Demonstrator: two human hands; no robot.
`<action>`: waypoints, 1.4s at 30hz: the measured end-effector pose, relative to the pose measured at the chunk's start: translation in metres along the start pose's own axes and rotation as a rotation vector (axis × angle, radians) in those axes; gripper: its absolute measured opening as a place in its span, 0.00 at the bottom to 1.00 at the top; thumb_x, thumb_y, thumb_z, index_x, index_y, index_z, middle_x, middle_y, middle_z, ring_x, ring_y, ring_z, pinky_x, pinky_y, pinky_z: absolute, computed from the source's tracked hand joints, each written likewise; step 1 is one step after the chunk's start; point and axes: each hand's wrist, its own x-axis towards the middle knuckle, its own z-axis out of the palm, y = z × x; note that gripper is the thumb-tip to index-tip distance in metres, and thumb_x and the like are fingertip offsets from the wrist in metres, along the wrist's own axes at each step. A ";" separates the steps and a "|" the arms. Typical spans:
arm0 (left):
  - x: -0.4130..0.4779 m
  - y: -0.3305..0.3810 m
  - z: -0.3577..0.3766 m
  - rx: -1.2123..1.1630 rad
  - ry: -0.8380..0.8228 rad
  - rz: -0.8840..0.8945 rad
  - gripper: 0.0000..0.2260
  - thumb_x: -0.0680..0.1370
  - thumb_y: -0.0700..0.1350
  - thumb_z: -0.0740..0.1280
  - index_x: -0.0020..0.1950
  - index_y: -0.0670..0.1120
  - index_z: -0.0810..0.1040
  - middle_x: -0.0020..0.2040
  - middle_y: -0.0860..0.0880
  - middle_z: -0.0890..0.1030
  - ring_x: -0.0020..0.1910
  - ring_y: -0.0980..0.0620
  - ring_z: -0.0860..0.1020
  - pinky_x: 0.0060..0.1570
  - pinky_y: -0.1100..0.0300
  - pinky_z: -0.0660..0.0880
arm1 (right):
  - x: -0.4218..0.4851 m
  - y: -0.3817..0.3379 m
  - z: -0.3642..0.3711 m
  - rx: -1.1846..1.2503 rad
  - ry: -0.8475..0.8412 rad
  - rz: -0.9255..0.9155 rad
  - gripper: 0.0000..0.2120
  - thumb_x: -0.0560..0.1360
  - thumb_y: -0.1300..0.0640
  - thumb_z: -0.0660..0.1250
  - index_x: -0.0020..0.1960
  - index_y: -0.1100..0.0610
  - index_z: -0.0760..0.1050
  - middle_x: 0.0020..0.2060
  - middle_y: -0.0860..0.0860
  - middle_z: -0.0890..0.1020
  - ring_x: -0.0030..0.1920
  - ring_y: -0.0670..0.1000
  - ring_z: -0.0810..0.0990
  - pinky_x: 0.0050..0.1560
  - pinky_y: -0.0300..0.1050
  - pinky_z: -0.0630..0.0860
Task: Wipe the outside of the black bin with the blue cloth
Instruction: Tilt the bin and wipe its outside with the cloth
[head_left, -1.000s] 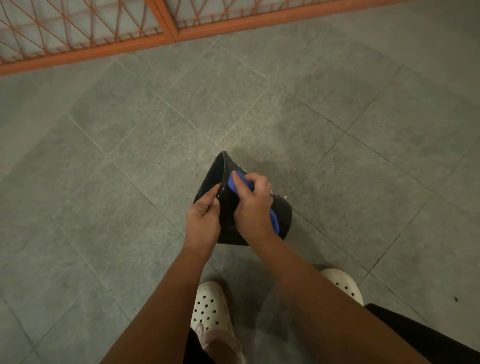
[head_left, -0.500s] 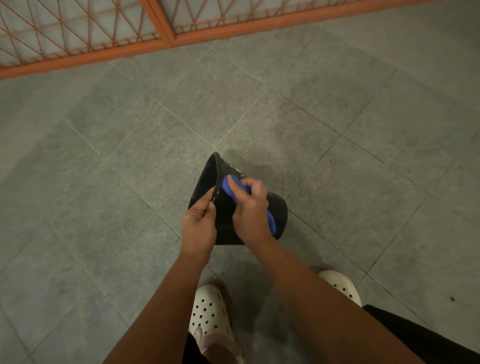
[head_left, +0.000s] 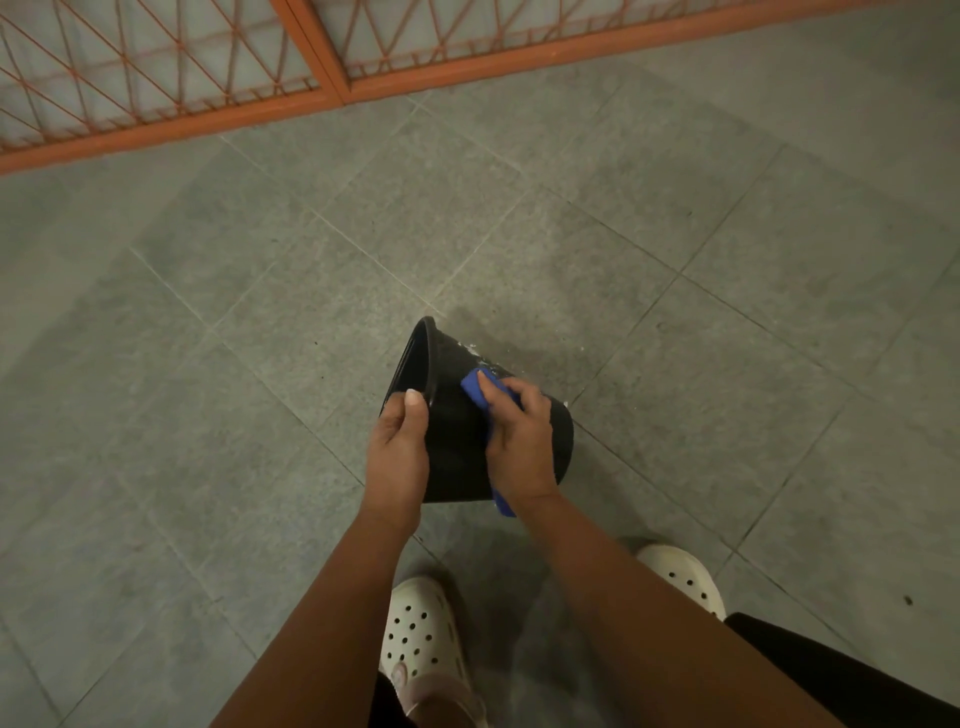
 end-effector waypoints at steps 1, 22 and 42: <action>0.001 0.003 0.001 0.056 0.019 -0.026 0.15 0.81 0.56 0.55 0.52 0.51 0.79 0.50 0.47 0.82 0.50 0.49 0.81 0.48 0.53 0.78 | -0.001 0.001 -0.001 0.009 0.002 0.033 0.20 0.73 0.68 0.64 0.63 0.54 0.75 0.56 0.57 0.75 0.57 0.56 0.72 0.60 0.52 0.70; 0.001 0.014 0.008 0.187 0.034 0.012 0.14 0.82 0.42 0.54 0.62 0.49 0.77 0.52 0.46 0.81 0.54 0.48 0.80 0.58 0.43 0.76 | -0.015 -0.020 0.002 0.003 0.027 0.017 0.18 0.70 0.71 0.63 0.58 0.59 0.77 0.55 0.58 0.75 0.56 0.57 0.73 0.54 0.58 0.73; -0.005 0.005 -0.007 0.052 0.004 0.035 0.14 0.81 0.40 0.57 0.61 0.51 0.77 0.57 0.47 0.80 0.58 0.48 0.78 0.56 0.48 0.76 | 0.000 -0.022 0.002 -0.192 -0.199 -0.097 0.26 0.74 0.62 0.63 0.71 0.49 0.64 0.69 0.53 0.66 0.69 0.56 0.63 0.66 0.58 0.62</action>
